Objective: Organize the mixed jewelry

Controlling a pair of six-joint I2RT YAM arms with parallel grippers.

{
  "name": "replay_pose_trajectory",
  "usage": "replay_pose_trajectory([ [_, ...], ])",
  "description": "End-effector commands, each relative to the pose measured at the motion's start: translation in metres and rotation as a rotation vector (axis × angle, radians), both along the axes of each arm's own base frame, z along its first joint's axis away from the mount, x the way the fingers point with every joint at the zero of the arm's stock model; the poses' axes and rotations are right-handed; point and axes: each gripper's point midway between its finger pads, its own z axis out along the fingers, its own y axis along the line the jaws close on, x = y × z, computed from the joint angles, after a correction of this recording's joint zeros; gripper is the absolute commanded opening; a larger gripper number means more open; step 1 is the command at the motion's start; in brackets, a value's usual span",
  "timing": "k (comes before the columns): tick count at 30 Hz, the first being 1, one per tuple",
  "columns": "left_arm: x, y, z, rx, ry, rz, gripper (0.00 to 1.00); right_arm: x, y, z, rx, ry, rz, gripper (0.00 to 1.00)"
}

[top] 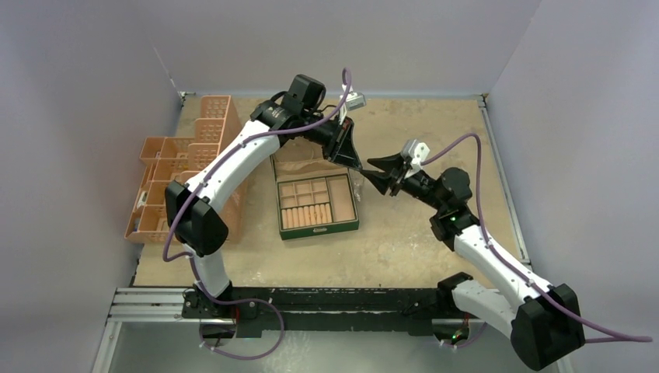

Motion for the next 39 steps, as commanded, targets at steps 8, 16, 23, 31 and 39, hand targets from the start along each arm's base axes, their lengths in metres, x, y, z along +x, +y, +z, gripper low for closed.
replay_pose_trajectory([
  [8,-0.017,0.007,0.036,-0.096,-0.101,-0.069,0.0,0.01,0.01,0.025,-0.015,-0.145,-0.009,0.38],
  [16,-0.018,0.008,0.034,-0.095,-0.093,-0.073,0.0,0.009,0.016,0.034,0.014,-0.156,-0.004,0.3],
  [23,-0.016,0.01,0.025,-0.076,-0.096,-0.044,0.0,0.002,0.02,0.04,0.071,-0.119,0.032,0.21],
  [31,-0.003,0.017,0.015,-0.054,-0.117,0.071,0.0,0.002,0.014,0.059,0.142,-0.101,-0.006,0.0],
  [39,0.009,0.021,0.012,-0.152,-0.174,0.228,0.3,-0.004,0.013,0.073,0.194,-0.027,0.002,0.0],
])
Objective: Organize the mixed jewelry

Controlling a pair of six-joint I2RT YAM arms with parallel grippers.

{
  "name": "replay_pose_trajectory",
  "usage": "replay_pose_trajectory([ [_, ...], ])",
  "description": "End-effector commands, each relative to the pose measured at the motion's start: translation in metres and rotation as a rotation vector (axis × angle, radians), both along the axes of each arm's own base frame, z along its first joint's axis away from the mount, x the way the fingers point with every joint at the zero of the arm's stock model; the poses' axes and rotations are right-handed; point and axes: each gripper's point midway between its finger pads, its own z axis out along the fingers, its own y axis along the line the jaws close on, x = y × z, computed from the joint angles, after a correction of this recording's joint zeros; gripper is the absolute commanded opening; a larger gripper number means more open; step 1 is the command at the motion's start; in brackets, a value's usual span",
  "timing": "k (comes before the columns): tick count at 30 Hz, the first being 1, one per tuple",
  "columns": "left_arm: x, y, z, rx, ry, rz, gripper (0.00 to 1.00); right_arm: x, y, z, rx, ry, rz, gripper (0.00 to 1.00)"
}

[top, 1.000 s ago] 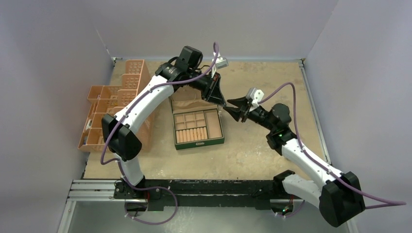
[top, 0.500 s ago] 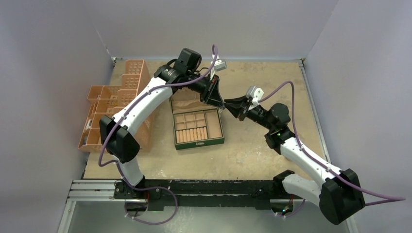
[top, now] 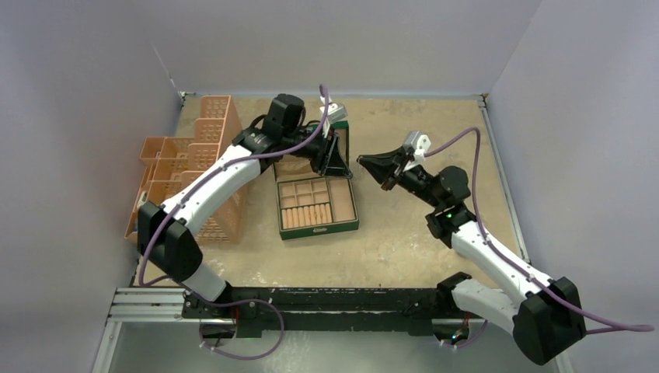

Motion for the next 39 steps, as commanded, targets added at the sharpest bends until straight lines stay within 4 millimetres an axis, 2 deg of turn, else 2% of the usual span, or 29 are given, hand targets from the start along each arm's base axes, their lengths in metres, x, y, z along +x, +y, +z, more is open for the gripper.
replay_pose_trajectory([
  [1,0.014,-0.003,0.035,-0.165,-0.152,0.096,0.35,-0.005,-0.005,0.05,0.096,-0.041,-0.012,0.0],
  [4,0.014,-0.005,0.045,-0.264,-0.226,0.112,0.44,-0.002,-0.004,0.048,0.094,0.005,-0.021,0.0],
  [9,0.013,-0.001,0.057,-0.35,-0.321,0.158,0.55,0.017,-0.007,0.045,0.067,0.102,-0.096,0.0],
  [15,0.021,-0.004,0.058,-0.372,-0.375,0.27,0.6,0.036,-0.016,0.041,0.039,0.158,-0.202,0.0],
  [22,0.042,-0.004,0.061,-0.389,-0.413,0.406,0.61,0.055,-0.035,0.04,-0.014,0.189,-0.367,0.0],
  [26,0.049,-0.016,0.06,-0.396,-0.435,0.421,0.61,0.061,-0.04,0.038,-0.033,0.226,-0.419,0.0],
  [39,0.078,-0.049,0.055,-0.392,-0.507,0.482,0.49,0.059,-0.043,0.038,-0.044,0.302,-0.445,0.0],
])
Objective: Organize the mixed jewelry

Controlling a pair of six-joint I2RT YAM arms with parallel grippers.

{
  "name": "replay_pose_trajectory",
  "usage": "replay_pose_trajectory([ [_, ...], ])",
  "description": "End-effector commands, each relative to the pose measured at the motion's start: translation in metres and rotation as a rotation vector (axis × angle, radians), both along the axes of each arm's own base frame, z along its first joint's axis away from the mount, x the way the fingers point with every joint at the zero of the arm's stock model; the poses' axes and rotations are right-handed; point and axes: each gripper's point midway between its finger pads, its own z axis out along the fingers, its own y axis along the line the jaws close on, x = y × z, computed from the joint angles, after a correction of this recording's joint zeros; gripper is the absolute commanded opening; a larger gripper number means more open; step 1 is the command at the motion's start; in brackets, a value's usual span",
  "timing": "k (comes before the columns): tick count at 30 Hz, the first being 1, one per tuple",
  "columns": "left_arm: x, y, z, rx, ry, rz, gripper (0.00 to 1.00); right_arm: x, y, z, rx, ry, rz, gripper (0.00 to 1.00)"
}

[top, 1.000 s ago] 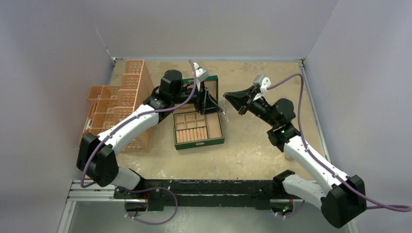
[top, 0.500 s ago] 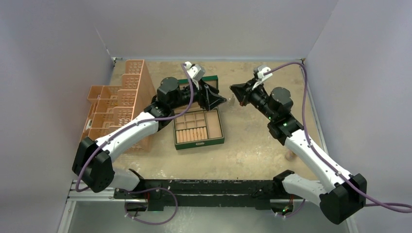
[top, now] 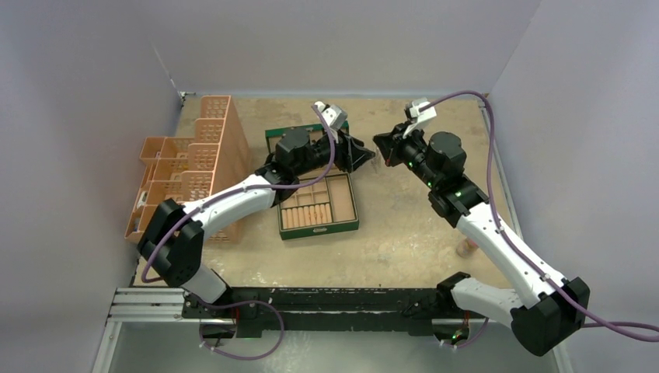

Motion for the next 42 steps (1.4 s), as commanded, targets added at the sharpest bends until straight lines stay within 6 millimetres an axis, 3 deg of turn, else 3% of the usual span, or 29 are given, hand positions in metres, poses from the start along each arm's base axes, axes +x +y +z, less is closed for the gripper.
replay_pose_trajectory([
  [1,0.016,-0.009,0.047,-0.08,-0.148,0.065,0.48,0.001,-0.002,0.028,0.032,-0.038,-0.023,0.0],
  [4,0.024,-0.014,0.048,-0.066,-0.178,0.116,0.46,0.001,-0.002,0.027,0.035,-0.028,-0.025,0.0],
  [12,0.042,-0.009,0.043,-0.021,-0.189,0.244,0.27,0.002,-0.003,0.024,0.041,-0.015,-0.04,0.0],
  [19,0.046,-0.003,0.036,0.018,-0.203,0.276,0.28,0.004,-0.005,0.028,0.059,-0.014,-0.059,0.0],
  [27,0.046,-0.018,0.022,0.039,-0.196,0.212,0.39,0.002,0.0,0.032,0.085,-0.004,-0.036,0.0],
  [35,0.056,-0.02,0.009,0.057,-0.17,0.244,0.41,0.0,0.0,0.039,0.121,0.001,-0.038,0.0],
  [37,0.058,-0.019,0.008,0.062,-0.167,0.254,0.37,0.0,0.0,0.04,0.126,0.004,-0.042,0.0],
  [42,0.056,-0.011,0.009,0.075,-0.159,0.279,0.15,0.003,-0.003,0.032,0.125,0.042,-0.073,0.0],
])
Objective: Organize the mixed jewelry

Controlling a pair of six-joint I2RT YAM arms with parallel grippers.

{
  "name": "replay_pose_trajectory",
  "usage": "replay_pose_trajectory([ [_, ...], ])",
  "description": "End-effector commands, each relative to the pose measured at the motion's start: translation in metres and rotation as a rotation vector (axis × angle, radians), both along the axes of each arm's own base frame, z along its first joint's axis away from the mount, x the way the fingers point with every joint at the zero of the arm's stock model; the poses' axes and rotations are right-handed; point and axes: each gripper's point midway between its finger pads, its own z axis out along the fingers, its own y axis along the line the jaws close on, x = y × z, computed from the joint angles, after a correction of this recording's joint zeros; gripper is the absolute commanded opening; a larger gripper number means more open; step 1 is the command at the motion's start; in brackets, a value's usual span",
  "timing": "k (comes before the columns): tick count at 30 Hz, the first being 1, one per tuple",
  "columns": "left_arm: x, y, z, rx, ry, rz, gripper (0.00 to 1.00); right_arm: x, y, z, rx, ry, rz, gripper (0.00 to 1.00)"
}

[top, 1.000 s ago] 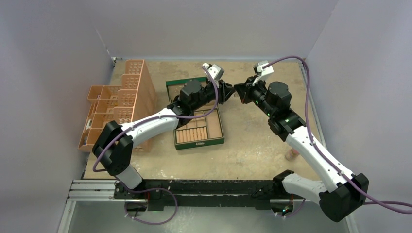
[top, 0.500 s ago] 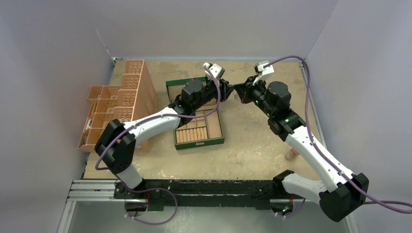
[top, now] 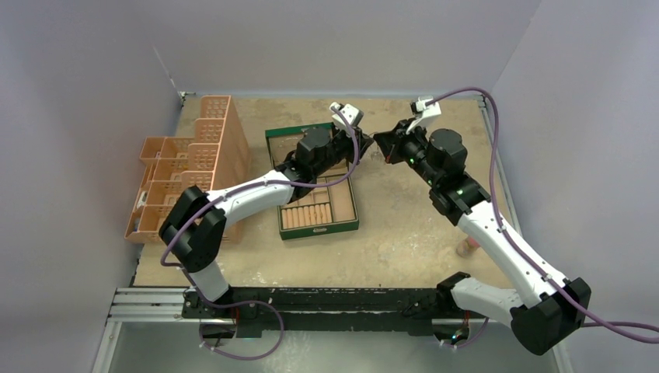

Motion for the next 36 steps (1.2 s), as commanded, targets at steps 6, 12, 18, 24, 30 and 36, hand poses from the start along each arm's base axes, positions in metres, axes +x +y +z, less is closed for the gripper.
replay_pose_trajectory([
  [6,-0.003,0.017,0.035,-0.023,-0.07,0.052,0.06,0.004,-0.001,0.019,0.069,0.015,-0.04,0.0],
  [12,-0.006,0.028,0.046,-0.018,-0.084,0.081,0.0,0.007,0.002,0.011,0.073,0.036,-0.042,0.0],
  [18,-0.011,0.041,0.052,-0.005,-0.061,0.117,0.0,0.009,0.008,0.007,0.078,0.037,-0.018,0.0],
  [24,-0.014,0.068,0.042,0.064,0.016,0.213,0.0,0.015,0.024,0.001,0.079,0.028,0.055,0.0],
  [30,-0.011,0.095,0.024,0.153,0.067,0.32,0.0,0.02,0.05,-0.012,0.119,0.055,0.162,0.0],
  [36,0.005,0.125,0.012,0.206,0.114,0.417,0.0,0.034,0.071,-0.032,0.108,0.102,0.204,0.0],
])
